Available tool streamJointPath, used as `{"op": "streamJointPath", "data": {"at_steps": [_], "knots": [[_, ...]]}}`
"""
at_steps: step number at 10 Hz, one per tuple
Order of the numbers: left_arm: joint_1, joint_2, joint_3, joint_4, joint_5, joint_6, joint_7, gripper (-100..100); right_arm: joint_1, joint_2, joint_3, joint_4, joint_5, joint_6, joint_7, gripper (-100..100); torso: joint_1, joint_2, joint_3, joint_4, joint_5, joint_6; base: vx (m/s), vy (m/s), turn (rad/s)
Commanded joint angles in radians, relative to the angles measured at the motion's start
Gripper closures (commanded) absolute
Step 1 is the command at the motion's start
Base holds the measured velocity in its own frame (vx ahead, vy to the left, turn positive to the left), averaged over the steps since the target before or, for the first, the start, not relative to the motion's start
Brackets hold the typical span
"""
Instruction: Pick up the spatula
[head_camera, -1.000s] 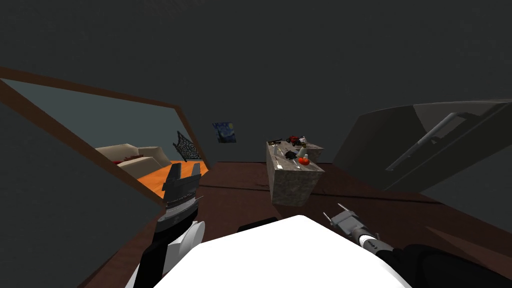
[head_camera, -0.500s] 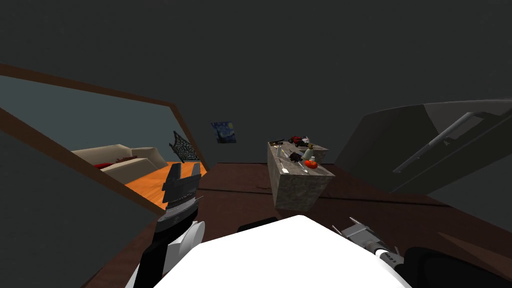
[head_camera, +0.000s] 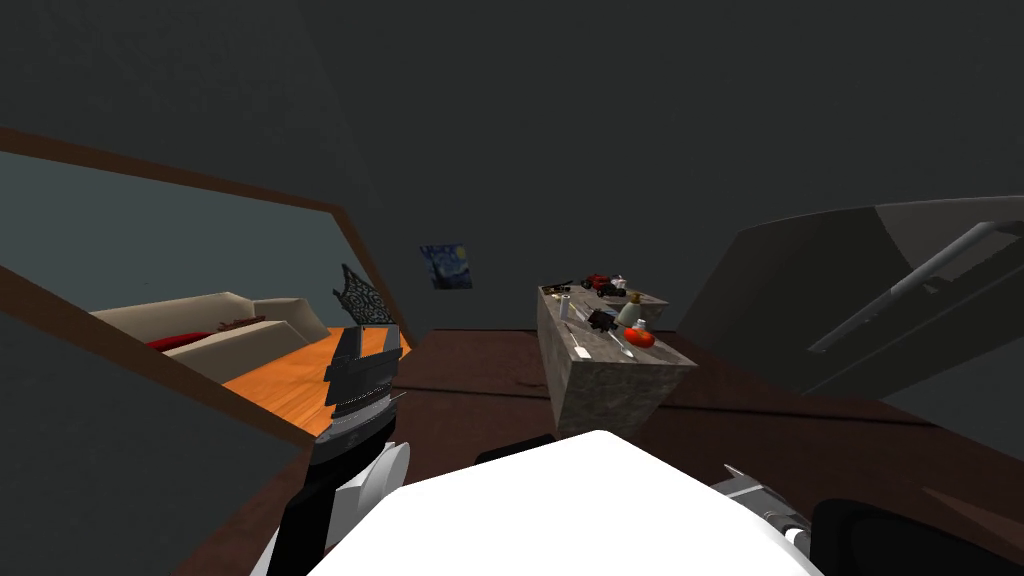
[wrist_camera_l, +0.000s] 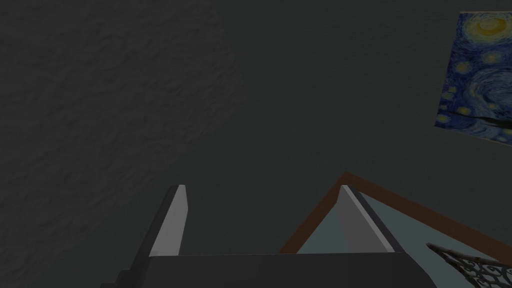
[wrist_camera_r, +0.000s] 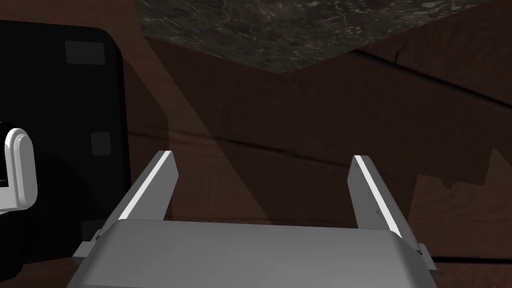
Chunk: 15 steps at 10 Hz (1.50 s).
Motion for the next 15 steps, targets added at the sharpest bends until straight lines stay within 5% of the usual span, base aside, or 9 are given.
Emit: {"op": "streamJointPath", "data": {"at_steps": [1, 15], "knots": [[0.0, 0.0, 0.0, 0.0, 0.0, 0.0, 0.0, 0, 0.008, -0.004, -0.01, -0.001, -0.019, 0.05, -0.02, -100, 0.0, 0.0, 0.0, 0.0, 0.0, 0.0, 0.201, 0.047, -0.004], [0.0, 0.0, 0.0, 0.0, 0.0, 0.0, 0.0, 0, 0.069, -0.075, -0.129, -0.008, -0.243, 0.399, -0.192, -100, -0.006, -0.003, -0.002, -0.001, -0.001, 0.0, 0.214, -0.001, 0.021]]}}
